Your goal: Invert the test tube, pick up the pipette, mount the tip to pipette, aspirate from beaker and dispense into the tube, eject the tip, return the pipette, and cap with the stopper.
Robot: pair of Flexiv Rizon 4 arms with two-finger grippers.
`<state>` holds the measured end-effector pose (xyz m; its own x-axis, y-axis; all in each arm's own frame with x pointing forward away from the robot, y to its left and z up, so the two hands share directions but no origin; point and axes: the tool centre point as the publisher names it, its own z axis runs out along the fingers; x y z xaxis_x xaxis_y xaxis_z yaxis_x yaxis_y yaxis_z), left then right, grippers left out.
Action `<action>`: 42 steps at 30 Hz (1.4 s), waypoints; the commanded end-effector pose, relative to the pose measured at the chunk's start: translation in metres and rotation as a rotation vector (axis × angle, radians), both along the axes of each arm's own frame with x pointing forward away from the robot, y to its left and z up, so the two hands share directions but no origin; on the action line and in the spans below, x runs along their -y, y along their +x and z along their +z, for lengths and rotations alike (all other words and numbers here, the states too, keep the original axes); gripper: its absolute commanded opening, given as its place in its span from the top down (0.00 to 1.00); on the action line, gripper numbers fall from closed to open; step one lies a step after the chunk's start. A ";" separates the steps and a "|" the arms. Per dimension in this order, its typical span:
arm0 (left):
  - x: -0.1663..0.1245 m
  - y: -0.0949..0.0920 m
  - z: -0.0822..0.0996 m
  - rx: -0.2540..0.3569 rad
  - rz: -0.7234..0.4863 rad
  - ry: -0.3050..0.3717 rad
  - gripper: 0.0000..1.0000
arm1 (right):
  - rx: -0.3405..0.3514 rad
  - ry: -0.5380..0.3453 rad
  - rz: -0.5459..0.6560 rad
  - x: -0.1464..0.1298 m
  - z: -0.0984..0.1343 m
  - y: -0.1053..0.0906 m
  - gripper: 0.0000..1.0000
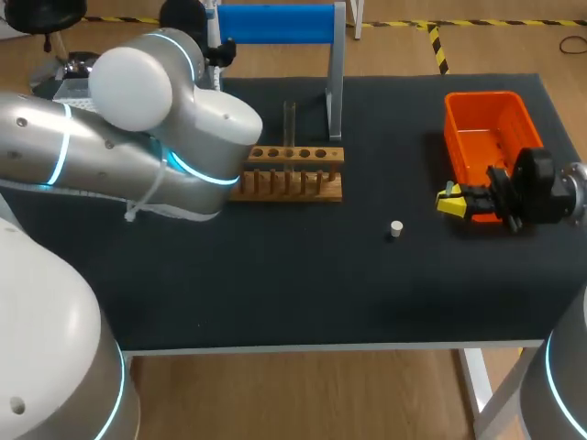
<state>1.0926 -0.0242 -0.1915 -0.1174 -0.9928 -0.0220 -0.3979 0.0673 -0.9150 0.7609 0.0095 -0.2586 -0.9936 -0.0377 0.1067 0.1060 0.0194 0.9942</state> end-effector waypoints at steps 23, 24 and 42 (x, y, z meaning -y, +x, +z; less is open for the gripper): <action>0.016 0.029 -0.004 0.018 0.022 -0.006 0.25 | 0.001 0.000 0.001 0.001 0.000 -0.001 1.00; 0.015 0.030 -0.004 0.019 0.024 -0.006 0.26 | 0.001 0.000 0.001 0.001 0.000 -0.001 1.00; 0.013 0.050 -0.008 0.031 0.039 -0.036 0.35 | 0.001 0.000 0.001 0.001 0.000 -0.001 1.00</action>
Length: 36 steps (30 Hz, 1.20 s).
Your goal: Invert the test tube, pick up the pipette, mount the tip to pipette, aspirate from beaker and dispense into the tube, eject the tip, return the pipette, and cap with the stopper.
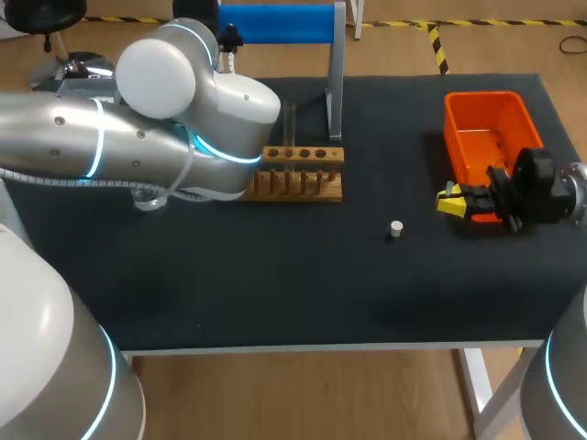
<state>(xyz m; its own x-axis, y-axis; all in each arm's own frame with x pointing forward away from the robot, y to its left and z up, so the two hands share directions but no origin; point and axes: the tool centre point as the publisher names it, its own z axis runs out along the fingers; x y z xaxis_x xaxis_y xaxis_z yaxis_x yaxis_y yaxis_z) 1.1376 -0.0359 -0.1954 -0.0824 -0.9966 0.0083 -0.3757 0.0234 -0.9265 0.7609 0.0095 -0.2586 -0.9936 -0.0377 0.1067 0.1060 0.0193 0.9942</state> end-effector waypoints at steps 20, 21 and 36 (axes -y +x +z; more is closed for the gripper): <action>0.001 0.015 -0.009 0.008 0.004 -0.026 0.41 | 0.001 0.000 0.001 0.001 0.000 -0.001 1.00; 0.001 0.016 -0.010 0.007 0.004 -0.026 0.42 | 0.001 0.000 0.001 0.001 0.000 -0.001 1.00; 0.002 0.021 -0.011 0.006 0.009 -0.026 0.51 | 0.001 0.000 0.001 0.001 0.000 -0.001 1.00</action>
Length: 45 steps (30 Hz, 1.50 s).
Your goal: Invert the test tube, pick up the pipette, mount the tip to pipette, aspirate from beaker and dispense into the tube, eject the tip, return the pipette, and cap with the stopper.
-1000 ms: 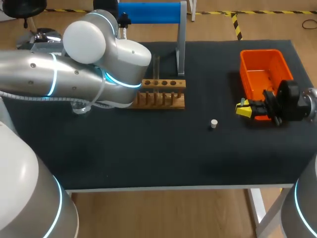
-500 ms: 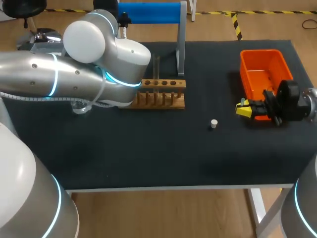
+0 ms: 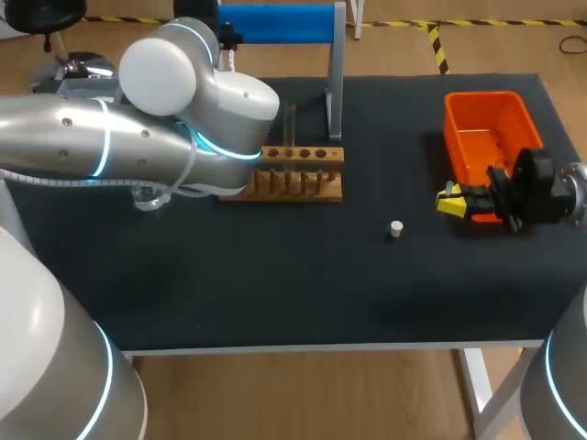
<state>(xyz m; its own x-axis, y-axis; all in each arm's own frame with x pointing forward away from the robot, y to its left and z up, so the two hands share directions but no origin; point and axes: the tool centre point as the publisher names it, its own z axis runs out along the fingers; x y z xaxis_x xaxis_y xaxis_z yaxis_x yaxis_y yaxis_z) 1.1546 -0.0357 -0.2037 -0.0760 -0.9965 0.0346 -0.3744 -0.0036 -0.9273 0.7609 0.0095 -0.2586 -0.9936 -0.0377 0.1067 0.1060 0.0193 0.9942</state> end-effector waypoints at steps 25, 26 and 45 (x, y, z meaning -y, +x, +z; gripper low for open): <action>0.001 0.012 -0.007 -0.004 0.014 0.000 0.52 | 0.001 0.000 0.001 0.001 0.000 -0.001 1.00; 0.001 0.012 -0.008 -0.004 0.015 0.000 0.52 | 0.001 0.000 0.001 0.001 0.000 -0.001 1.00; 0.000 0.015 -0.012 -0.009 0.022 -0.005 0.61 | 0.001 0.000 0.001 0.001 0.000 -0.001 1.00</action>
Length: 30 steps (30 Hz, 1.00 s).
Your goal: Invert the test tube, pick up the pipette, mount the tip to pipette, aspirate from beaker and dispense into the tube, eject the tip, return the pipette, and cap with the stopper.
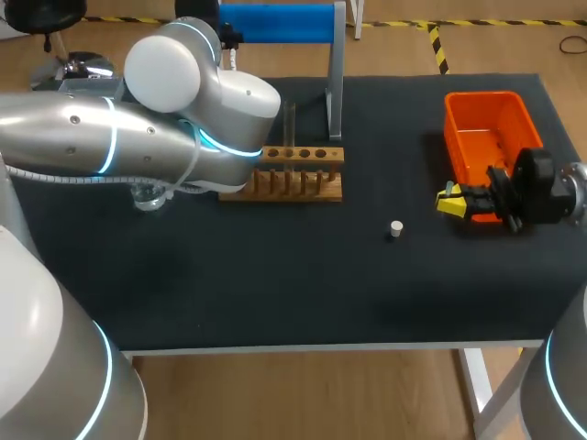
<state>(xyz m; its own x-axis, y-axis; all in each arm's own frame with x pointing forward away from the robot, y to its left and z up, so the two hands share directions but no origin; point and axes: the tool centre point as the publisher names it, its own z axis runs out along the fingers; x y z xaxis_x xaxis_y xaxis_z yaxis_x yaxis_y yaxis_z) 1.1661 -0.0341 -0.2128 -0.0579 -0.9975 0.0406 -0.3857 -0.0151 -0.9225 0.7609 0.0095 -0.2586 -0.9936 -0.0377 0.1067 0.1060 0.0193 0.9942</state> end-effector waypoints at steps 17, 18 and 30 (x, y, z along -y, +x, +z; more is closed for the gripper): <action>-0.002 0.003 0.021 0.040 0.014 0.012 1.00 | 0.001 0.000 0.001 0.001 0.000 -0.001 1.00; -0.002 0.003 0.025 0.045 0.014 0.014 1.00 | 0.001 0.000 0.001 0.001 0.000 -0.001 1.00; -0.002 -0.005 0.052 0.065 -0.006 0.050 1.00 | 0.001 0.000 0.001 0.001 0.000 -0.001 1.00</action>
<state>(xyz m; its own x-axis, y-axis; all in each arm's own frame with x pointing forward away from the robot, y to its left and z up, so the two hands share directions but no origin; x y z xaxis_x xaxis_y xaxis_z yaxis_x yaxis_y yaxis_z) 1.1687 -0.0334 -0.1696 -0.0527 -0.9986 -0.0085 -0.3045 0.0241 -0.9522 0.7609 0.0095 -0.2586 -0.9936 -0.0377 0.1067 0.1060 0.0193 0.9942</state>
